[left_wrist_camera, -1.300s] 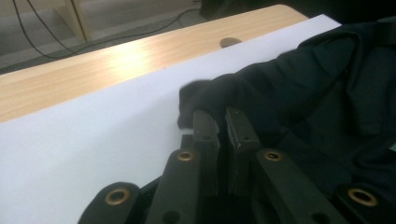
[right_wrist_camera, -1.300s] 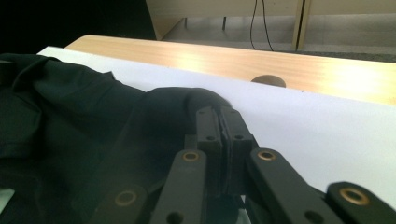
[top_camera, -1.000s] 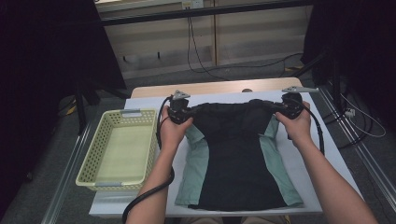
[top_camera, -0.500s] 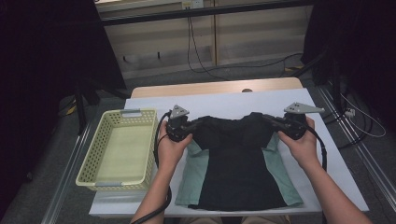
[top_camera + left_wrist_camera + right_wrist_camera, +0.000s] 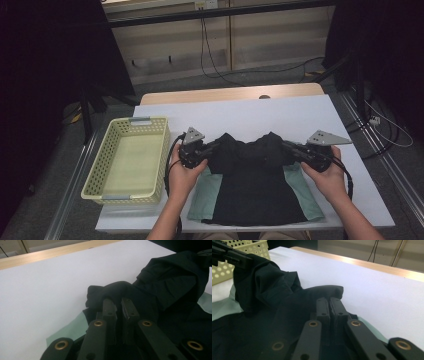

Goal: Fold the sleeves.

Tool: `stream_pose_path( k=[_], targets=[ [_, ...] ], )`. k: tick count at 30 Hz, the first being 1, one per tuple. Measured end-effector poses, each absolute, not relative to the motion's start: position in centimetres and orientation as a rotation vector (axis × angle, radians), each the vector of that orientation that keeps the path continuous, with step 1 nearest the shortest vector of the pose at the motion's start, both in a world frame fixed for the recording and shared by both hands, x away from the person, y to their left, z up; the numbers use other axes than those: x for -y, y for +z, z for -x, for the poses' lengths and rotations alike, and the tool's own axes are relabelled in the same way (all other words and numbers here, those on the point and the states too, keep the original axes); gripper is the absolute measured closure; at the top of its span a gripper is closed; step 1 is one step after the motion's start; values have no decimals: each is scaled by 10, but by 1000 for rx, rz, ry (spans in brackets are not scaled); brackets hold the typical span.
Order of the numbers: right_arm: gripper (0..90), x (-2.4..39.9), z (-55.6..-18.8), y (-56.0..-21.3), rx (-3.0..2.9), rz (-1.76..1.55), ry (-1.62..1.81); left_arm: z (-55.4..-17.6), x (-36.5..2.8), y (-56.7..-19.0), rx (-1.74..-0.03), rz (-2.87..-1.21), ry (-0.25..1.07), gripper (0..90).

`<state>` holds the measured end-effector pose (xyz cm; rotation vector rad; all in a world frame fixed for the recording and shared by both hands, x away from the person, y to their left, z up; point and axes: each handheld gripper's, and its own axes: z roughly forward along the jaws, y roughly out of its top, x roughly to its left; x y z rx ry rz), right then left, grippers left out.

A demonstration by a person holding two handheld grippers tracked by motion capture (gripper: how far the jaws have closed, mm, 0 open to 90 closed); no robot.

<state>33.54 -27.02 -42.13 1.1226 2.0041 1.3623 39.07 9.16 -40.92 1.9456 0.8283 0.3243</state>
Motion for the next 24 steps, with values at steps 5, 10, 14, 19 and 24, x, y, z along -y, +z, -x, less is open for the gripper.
stream_pose_path(
  k=[5, 10, 14, 19, 24],
  targets=[
    [872, 266, -325, -426, -2037, -1098, 1354, -381, -91, -415, -808, -1938, 319, 830],
    [867, 261, -317, -428, -2061, -1089, 1347, -372, -92, -418, -803, -1958, 259, 803],
    [862, 259, -311, -429, -2091, -1086, 1333, -365, -94, -419, -789, -1990, 239, 775],
    [836, 260, -302, -431, -2138, -1092, 1320, -361, -98, -419, -789, -2012, 207, 728],
    [781, 262, -299, -430, -2178, -1086, 1294, -357, -98, -416, -775, -2051, 191, 675]
  ],
)
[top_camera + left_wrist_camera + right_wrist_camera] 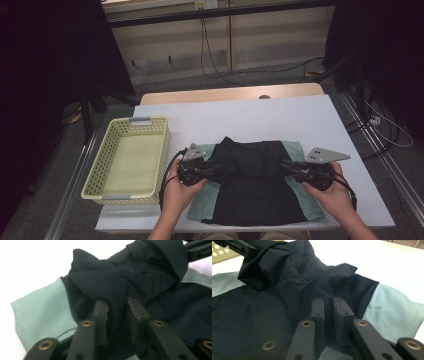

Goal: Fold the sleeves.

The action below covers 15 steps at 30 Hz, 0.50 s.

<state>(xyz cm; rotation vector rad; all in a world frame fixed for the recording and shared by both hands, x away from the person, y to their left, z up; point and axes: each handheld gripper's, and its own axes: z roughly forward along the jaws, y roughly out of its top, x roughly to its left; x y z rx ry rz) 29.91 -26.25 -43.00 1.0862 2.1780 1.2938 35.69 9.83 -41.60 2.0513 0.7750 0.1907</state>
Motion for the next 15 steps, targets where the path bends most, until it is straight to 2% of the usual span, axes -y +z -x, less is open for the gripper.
stream_pose_path(
  k=[5, 7, 8, 9, 15],
  targets=[
    [690, 265, -303, -424, -2179, -1105, 1308, -360, -100, -409, -803, -2051, 120, 531],
    [637, 264, -306, -420, -2196, -1085, 1304, -361, -101, -408, -811, -2054, 119, 469],
    [637, 264, -306, -420, -2196, -1085, 1304, -362, -103, -406, -821, -2061, 148, 469],
    [566, 264, -309, -417, -2180, -1083, 1290, -364, -105, -405, -816, -2073, 167, 378],
    [451, 267, -318, -409, -2134, -1101, 1285, -375, -114, -399, -845, -2032, 195, 277]
  ],
)
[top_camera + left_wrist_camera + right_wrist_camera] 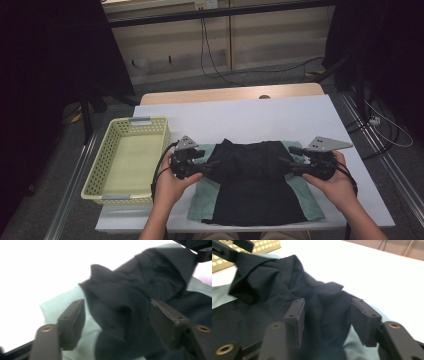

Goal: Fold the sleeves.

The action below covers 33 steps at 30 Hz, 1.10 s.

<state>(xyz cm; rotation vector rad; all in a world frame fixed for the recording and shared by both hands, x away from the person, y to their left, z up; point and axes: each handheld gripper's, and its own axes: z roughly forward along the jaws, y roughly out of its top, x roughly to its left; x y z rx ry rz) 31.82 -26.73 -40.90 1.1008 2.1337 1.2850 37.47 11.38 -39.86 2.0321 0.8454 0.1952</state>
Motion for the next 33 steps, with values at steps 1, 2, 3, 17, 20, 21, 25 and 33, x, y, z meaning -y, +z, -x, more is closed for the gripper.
stream_pose_path(
  k=[1, 2, 3, 17, 20, 21, 25, 33],
  targets=[
    [444, 268, -320, -408, -2128, -1109, 1290, -380, -115, -396, -858, -2023, 207, 268],
    [432, 269, -323, -408, -2120, -1119, 1289, -383, -116, -396, -864, -2019, 211, 263],
    [415, 270, -326, -408, -2118, -1124, 1278, -387, -115, -396, -872, -2015, 215, 258],
    [348, 285, -366, -423, -2049, -1281, 1187, -427, -122, -415, -949, -2000, 274, 195],
    [339, 288, -372, -427, -2050, -1311, 1141, -435, -123, -423, -980, -2005, 282, 192],
    [322, 289, -374, -428, -2047, -1317, 1137, -437, -123, -426, -995, -2006, 287, 192],
    [301, 292, -379, -434, -2036, -1358, 1113, -444, -124, -437, -1031, -2017, 287, 183],
    [284, 287, -381, -448, -2131, -1361, 1023, -437, -123, -452, -1048, -2035, 248, 196]
  ],
)
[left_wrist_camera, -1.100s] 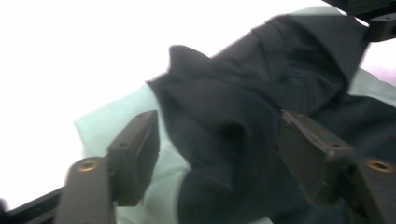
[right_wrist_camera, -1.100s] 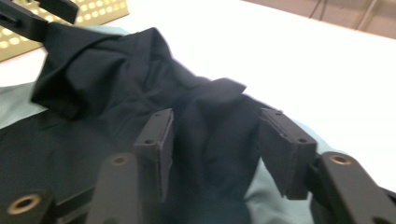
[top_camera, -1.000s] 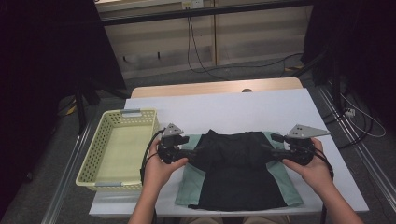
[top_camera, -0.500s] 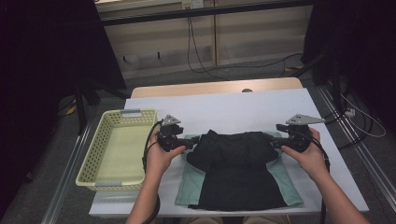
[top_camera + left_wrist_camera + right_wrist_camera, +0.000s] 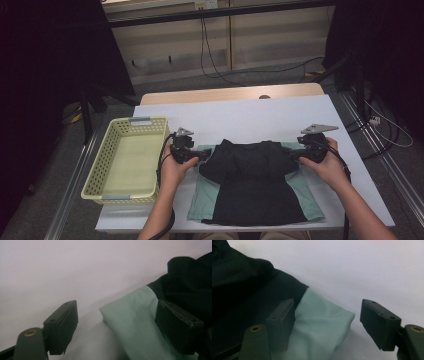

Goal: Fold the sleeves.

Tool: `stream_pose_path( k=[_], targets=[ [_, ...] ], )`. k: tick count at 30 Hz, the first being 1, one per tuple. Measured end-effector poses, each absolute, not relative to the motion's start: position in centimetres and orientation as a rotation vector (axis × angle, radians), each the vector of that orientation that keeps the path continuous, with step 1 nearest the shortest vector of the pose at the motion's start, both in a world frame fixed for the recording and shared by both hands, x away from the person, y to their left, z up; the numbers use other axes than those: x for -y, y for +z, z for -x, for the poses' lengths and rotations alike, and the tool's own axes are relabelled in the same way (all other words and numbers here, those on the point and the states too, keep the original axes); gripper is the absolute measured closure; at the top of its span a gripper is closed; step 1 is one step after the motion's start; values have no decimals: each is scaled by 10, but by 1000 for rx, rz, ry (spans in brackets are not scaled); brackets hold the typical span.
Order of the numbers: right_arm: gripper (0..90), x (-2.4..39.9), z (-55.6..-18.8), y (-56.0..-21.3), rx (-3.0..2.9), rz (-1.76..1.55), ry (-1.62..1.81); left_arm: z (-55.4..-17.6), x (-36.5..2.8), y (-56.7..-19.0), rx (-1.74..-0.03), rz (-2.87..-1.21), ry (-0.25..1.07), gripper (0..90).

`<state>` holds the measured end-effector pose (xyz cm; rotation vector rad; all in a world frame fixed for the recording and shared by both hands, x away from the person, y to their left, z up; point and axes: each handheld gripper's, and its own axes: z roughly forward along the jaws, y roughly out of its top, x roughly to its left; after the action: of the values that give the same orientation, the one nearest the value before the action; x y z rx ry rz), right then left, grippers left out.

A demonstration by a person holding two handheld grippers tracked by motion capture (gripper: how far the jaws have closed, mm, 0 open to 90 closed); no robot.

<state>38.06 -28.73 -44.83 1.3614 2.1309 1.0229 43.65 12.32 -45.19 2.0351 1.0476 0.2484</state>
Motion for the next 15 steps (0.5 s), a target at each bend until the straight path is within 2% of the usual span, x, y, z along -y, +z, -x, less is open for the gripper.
stream_pose_path(
  k=[12, 14, 15],
  targets=[
    [277, 292, -379, -458, -2101, -1463, 1077, -434, -124, -460, -1073, -2001, 195, 225],
    [280, 292, -379, -458, -2097, -1475, 1082, -434, -124, -461, -1075, -1997, 185, 228],
    [310, 293, -379, -460, -2089, -1516, 1102, -433, -125, -462, -1073, -1987, 184, 229]
  ],
)
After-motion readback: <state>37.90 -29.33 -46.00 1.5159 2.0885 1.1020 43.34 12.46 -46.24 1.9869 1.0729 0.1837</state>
